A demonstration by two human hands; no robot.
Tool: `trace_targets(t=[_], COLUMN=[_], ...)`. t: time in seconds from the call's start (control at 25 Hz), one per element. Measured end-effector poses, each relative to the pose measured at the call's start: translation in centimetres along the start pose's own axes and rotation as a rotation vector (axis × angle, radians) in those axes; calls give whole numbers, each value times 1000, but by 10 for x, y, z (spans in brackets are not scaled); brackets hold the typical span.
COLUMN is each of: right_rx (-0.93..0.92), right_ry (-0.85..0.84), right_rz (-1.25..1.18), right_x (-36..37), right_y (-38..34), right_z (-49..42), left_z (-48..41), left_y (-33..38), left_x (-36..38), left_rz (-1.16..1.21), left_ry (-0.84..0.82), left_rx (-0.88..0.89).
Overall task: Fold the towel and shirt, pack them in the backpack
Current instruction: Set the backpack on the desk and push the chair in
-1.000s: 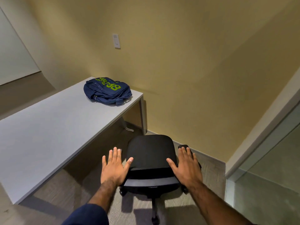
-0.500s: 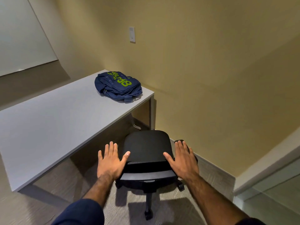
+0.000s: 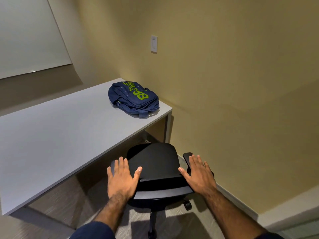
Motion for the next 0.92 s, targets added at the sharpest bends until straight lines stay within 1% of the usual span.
trace_targets(t=[0.28,0.6,0.92], right_rx=[-68,-177,-338], right_ry=[-19,-16,-32], right_rz=[6,7,15], right_x=[-6,-18,-32], right_y=[-9,-10,-3], right_z=[-48,-117,-191], left_z=[-31,-63,-97], left_y=[1,19,49], left_x=[-3,-10,-11], left_rz=[5,104,86], left_ry=[18,33,25], left_rx=[-59,-126,-290])
Point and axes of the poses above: each hand's wrist, its own z-axis away from the middle knuckle, its own x-axis out of the palm, y = z × x, the point moved 2 cm from there along -z, towards the middle knuckle, and after that the axes turned 3 degrees about x, right-handed, at the moved point
